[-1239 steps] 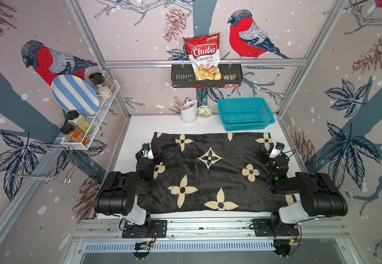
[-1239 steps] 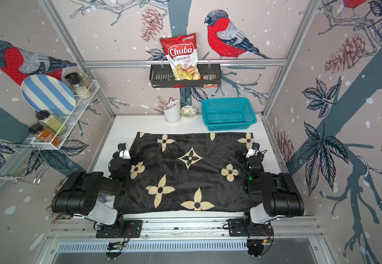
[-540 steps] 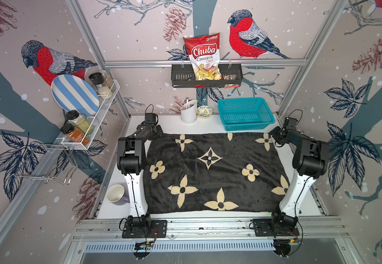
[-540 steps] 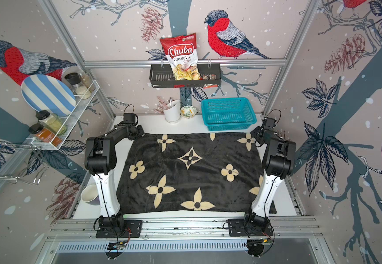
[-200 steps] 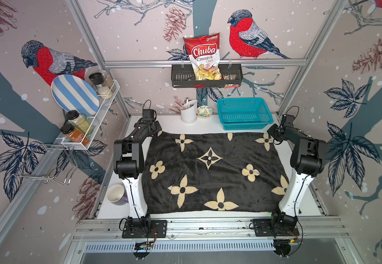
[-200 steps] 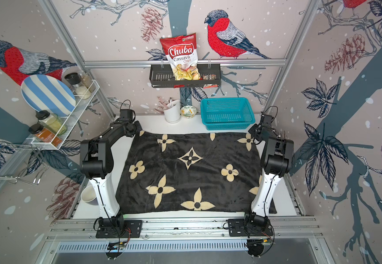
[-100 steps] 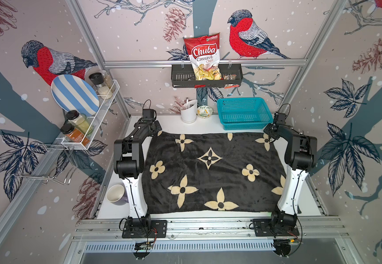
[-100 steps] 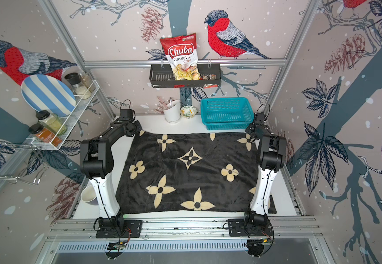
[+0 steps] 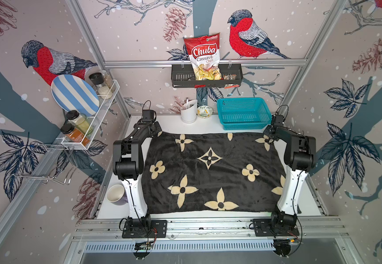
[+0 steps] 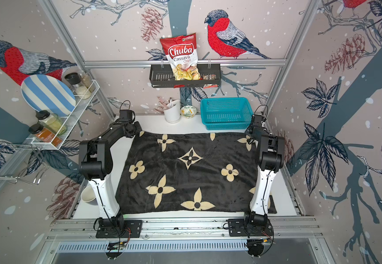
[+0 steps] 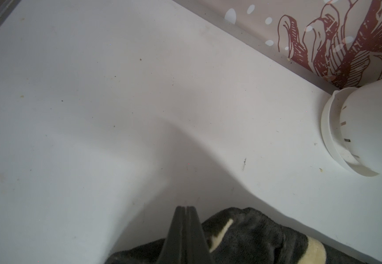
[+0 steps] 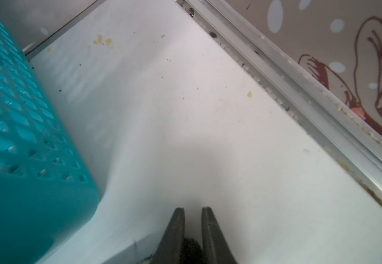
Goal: Roll up the pillowcase
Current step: Fold the pillowcase at the center of the board.
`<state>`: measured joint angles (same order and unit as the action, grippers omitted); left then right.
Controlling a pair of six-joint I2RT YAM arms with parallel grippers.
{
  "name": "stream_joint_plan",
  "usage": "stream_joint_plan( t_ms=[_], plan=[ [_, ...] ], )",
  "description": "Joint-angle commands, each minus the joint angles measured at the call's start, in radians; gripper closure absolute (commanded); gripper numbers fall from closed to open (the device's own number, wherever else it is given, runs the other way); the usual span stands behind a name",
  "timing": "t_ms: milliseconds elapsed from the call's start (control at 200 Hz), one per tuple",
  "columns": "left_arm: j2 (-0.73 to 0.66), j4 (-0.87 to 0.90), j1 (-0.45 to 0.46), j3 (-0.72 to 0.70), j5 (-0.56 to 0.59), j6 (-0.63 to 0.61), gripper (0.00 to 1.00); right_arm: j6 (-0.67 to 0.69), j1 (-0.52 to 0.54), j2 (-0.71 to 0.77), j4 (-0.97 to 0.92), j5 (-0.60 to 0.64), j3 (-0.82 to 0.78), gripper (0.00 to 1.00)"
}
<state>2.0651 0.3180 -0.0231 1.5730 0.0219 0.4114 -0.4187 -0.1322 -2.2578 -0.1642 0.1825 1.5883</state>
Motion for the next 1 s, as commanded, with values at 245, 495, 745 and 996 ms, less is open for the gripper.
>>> stream_joint_plan(
  t_ms=[245, 495, 745, 996],
  plan=[
    [-0.032, -0.032, -0.003, -0.007, -0.020, 0.023, 1.00, -0.013, -0.029, 0.134, -0.090, -0.056, -0.053, 1.00],
    [-0.110, -0.037, -0.003, -0.019, -0.028, 0.032, 1.00, -0.021, -0.038, 0.304, -0.010, -0.088, -0.161, 1.00],
    [-0.164, -0.029, -0.002, -0.014, -0.027, 0.037, 1.00, -0.018, -0.036, 0.371, 0.015, -0.099, -0.203, 1.00],
    [-0.277, -0.028, -0.006, -0.058, 0.016, 0.042, 1.00, -0.010, -0.038, 0.586, 0.130, -0.094, -0.342, 1.00]
  ],
)
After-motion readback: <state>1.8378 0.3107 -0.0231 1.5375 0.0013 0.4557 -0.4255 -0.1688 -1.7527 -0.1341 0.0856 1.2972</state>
